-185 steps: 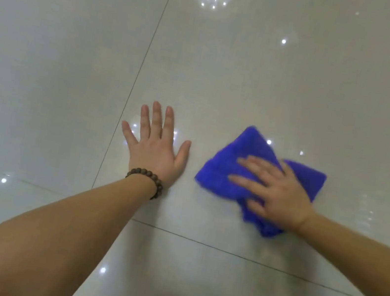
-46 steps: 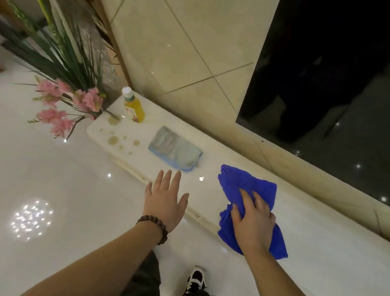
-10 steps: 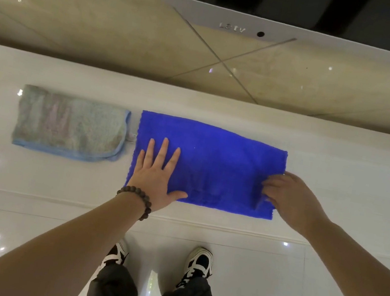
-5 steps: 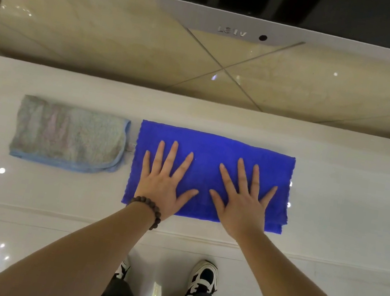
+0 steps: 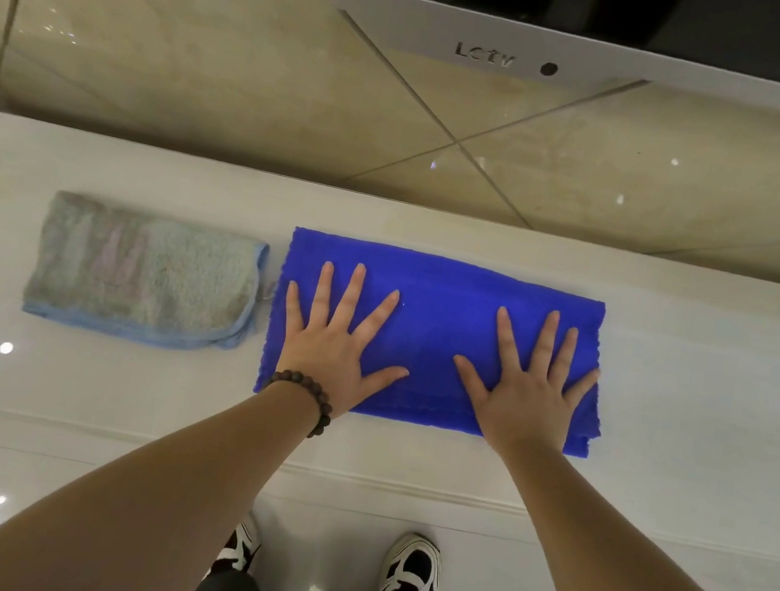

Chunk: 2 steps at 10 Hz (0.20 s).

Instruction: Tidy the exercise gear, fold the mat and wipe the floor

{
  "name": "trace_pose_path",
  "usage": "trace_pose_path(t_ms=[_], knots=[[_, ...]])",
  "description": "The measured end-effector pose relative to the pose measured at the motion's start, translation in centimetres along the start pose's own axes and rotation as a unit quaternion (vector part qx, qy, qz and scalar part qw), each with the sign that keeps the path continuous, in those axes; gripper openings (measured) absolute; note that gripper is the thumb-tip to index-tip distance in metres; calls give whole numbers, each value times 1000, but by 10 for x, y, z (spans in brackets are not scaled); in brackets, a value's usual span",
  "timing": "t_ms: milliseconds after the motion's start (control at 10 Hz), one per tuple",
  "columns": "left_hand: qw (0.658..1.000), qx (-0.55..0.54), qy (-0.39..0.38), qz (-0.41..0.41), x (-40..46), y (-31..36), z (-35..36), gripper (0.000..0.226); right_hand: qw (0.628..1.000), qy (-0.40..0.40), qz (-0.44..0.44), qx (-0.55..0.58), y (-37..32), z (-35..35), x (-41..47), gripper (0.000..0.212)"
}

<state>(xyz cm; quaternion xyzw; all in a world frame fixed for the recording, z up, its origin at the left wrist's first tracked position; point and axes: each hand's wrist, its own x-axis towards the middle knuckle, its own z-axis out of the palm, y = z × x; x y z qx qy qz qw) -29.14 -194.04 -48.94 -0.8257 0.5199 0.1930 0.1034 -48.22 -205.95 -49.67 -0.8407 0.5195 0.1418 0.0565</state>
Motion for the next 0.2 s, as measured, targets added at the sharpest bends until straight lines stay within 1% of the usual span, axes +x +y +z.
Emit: trace_pose_path(t_ms=[100, 200], knots=[[999, -12, -29, -5, -4, -1, -19, 82, 999, -45, -11, -6, 6, -19, -3, 78], [998, -49, -42, -25, -24, 2, -46, 80, 998, -50, -12, 30, 19, -45, -25, 71]])
